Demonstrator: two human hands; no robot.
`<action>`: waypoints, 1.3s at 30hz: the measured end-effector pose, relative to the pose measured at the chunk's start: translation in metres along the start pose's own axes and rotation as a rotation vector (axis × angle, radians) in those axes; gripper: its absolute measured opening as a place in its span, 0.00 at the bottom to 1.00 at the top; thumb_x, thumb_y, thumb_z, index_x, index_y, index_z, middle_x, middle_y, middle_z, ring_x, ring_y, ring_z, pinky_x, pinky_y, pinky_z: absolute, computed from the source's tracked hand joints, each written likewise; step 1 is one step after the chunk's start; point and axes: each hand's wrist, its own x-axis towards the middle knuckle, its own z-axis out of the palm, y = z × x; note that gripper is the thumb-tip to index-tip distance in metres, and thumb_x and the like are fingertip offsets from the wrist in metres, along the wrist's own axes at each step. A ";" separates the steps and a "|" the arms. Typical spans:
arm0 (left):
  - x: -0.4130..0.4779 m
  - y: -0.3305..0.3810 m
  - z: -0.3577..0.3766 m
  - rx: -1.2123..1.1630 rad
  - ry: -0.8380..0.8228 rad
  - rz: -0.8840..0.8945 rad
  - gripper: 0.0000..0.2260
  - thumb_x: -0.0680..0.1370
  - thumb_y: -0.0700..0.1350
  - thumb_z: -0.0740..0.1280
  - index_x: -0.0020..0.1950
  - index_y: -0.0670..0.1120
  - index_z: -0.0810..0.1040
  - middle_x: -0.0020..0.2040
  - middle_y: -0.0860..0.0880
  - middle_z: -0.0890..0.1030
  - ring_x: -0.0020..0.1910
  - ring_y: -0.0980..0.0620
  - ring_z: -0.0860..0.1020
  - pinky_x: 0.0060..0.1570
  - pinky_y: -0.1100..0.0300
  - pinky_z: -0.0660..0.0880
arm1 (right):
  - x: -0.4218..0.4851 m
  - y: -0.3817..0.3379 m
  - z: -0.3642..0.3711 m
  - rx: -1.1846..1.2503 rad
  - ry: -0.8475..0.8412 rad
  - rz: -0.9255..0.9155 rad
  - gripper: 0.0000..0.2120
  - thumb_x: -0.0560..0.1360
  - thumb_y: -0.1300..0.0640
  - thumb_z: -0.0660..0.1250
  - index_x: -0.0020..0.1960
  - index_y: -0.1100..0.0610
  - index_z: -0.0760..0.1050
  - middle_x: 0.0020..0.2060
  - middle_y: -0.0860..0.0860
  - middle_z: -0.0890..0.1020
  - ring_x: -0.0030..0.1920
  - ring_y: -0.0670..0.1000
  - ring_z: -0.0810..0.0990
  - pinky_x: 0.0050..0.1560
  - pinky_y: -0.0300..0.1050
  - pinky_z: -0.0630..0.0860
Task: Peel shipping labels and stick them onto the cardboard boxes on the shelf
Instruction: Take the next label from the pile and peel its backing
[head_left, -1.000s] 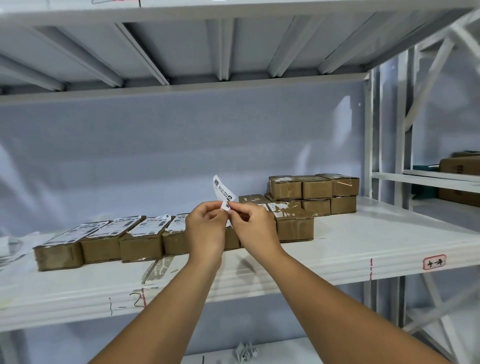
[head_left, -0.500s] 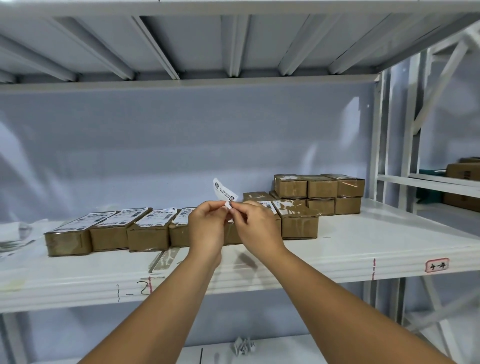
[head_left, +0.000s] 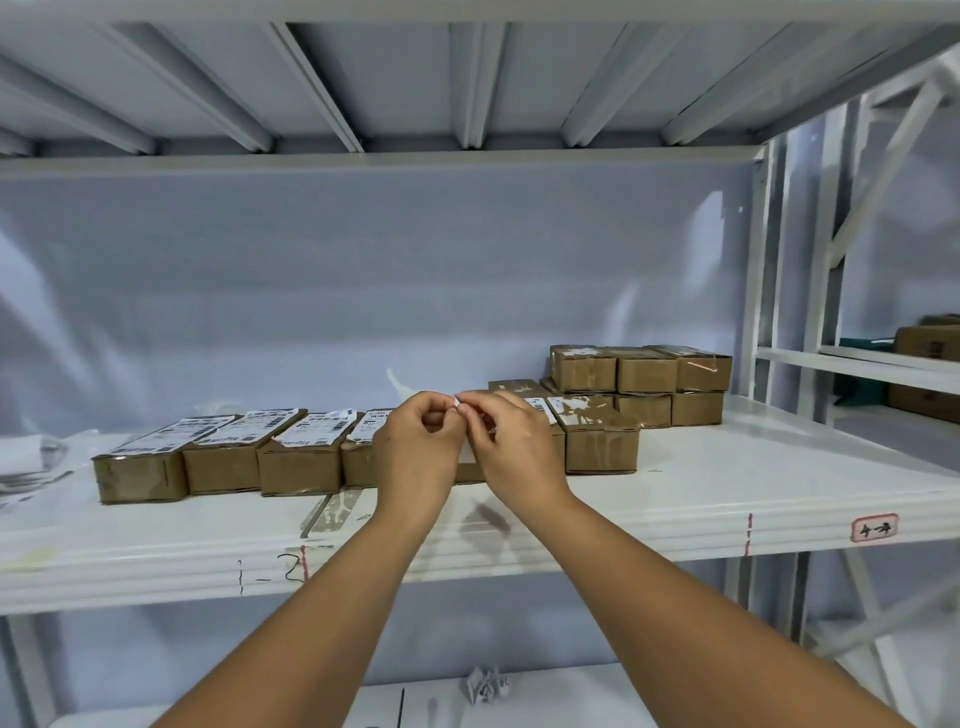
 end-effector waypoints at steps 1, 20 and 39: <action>0.000 0.001 -0.001 0.007 -0.006 0.006 0.10 0.74 0.41 0.66 0.35 0.54 0.76 0.34 0.56 0.80 0.37 0.56 0.77 0.37 0.63 0.70 | 0.000 0.002 0.001 -0.024 0.015 -0.043 0.10 0.79 0.57 0.62 0.52 0.59 0.81 0.45 0.53 0.81 0.45 0.49 0.77 0.45 0.29 0.65; -0.005 -0.017 -0.003 0.034 -0.095 0.105 0.13 0.75 0.38 0.65 0.35 0.54 0.75 0.31 0.55 0.78 0.34 0.53 0.76 0.40 0.56 0.72 | -0.001 0.009 -0.010 -0.588 0.036 -0.480 0.09 0.69 0.56 0.67 0.32 0.57 0.75 0.25 0.50 0.76 0.23 0.52 0.76 0.19 0.36 0.64; 0.002 -0.015 -0.021 -0.138 -0.132 0.003 0.10 0.75 0.35 0.66 0.35 0.48 0.78 0.33 0.52 0.79 0.30 0.63 0.75 0.34 0.70 0.71 | -0.002 -0.013 -0.005 0.097 -0.166 0.140 0.09 0.77 0.55 0.64 0.47 0.54 0.83 0.39 0.49 0.84 0.38 0.44 0.76 0.36 0.27 0.66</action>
